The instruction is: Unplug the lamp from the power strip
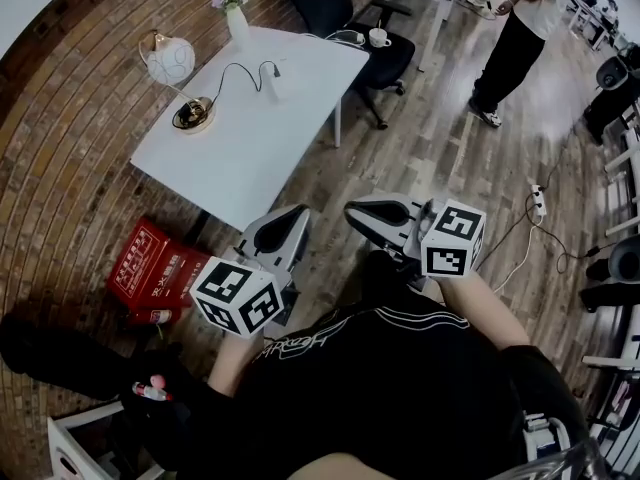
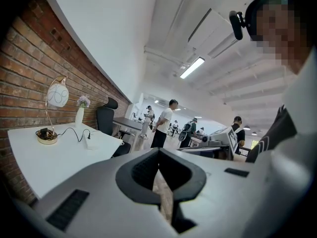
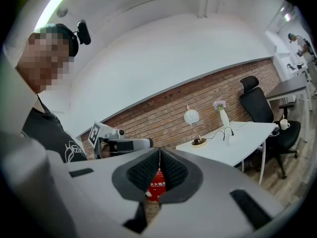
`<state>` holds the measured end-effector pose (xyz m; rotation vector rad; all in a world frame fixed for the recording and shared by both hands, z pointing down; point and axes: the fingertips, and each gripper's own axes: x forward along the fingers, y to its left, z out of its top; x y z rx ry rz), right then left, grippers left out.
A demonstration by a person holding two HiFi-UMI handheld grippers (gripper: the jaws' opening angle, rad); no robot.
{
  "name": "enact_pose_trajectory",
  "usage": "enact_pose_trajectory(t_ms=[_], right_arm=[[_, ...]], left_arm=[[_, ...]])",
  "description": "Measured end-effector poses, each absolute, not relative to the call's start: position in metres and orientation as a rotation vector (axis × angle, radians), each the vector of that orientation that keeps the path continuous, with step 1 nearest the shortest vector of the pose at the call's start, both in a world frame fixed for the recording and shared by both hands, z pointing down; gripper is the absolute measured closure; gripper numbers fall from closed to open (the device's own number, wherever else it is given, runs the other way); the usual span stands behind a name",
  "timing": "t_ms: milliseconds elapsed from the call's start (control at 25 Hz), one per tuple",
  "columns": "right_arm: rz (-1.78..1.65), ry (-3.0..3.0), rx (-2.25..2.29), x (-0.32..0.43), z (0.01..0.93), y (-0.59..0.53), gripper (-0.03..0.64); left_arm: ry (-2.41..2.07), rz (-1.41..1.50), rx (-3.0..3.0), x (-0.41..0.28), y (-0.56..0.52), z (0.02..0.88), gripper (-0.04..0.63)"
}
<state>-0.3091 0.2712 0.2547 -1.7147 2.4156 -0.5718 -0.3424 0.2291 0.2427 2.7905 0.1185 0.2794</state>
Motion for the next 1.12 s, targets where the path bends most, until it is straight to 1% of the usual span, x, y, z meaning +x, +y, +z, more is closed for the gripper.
enact_pose_trajectory(t_ms=[120, 240, 840, 960, 1120], right_arm=[[-0.590, 2.401, -1.700, -0.287, 0.264, 0.263, 0.620], [-0.618, 2.389, -1.684, -0.250, 0.273, 0.246, 0.620], [-0.734, 2.439, -1.565, -0.001, 0.302, 0.145, 0.620], [-0.731, 2.444, -1.569, 0.037, 0.302, 0.130, 0.620], [-0.733, 2.449, -1.551, 0.071, 0.307, 0.109, 0.618]], left_arm=[[0.101, 0.306, 2.779, -0.321, 0.219, 0.252, 0.592], [0.079, 0.329, 2.768, -0.285, 0.201, 0.262, 0.592], [-0.116, 0.475, 2.660, -0.046, 0.098, 0.318, 0.592], [-0.154, 0.484, 2.667, -0.018, 0.086, 0.317, 0.592], [-0.237, 0.482, 2.655, 0.000, 0.059, 0.322, 0.592]])
